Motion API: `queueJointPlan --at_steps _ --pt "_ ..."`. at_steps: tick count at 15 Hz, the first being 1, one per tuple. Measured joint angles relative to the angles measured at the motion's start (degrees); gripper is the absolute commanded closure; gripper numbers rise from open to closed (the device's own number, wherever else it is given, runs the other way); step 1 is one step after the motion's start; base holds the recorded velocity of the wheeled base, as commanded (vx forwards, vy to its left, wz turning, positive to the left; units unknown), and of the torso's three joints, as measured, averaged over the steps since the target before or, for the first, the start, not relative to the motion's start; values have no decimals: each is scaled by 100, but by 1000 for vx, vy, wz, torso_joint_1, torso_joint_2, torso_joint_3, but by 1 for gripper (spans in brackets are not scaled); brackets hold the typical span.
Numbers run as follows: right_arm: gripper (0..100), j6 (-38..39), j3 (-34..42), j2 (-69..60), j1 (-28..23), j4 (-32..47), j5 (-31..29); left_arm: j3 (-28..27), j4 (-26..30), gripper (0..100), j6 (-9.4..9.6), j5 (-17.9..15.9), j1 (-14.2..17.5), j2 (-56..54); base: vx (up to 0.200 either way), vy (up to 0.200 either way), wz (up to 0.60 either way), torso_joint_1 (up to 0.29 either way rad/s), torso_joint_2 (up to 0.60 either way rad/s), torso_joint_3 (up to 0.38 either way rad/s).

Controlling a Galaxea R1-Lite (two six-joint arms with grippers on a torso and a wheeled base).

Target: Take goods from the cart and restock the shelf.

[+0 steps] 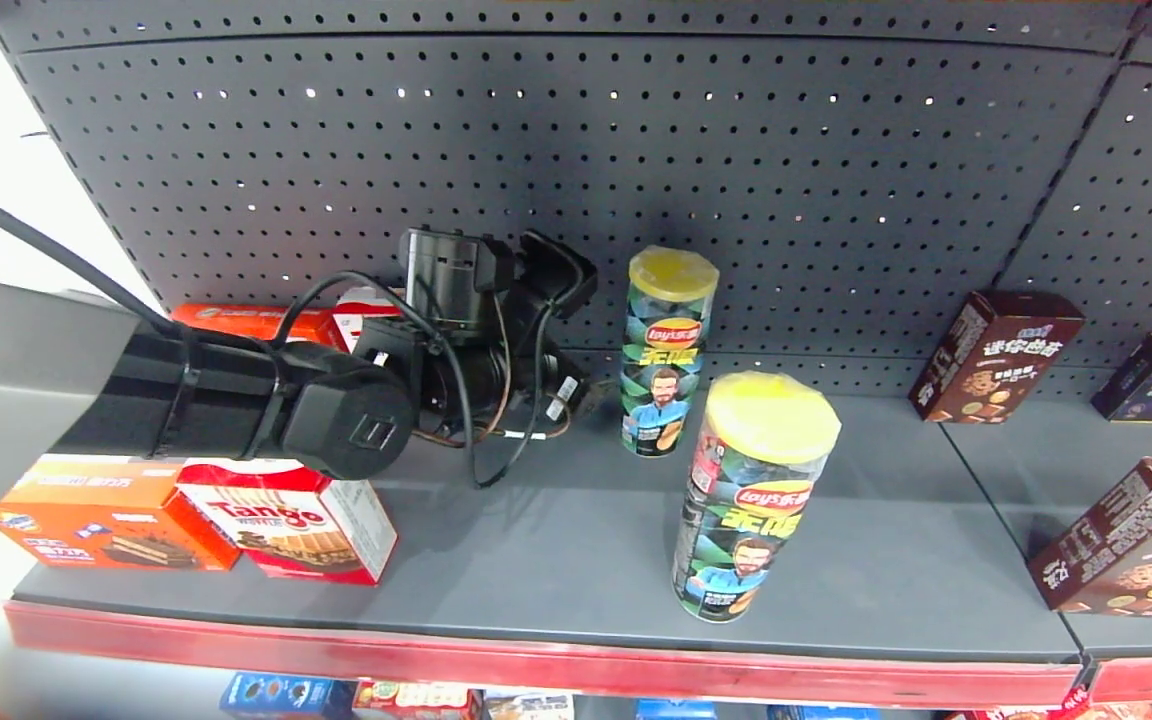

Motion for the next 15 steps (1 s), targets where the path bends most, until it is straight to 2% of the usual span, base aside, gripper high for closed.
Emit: queueJointPlan --at_steps 9,15 --pt "0 0 0 0 -2 0 -2 -406 4 0 35 32 -121 344 0 0 0 0 0 0" --pt "0 0 0 0 -5 0 -2 -297 1 0 26 87 -94 83 0 0 0 0 0 0"
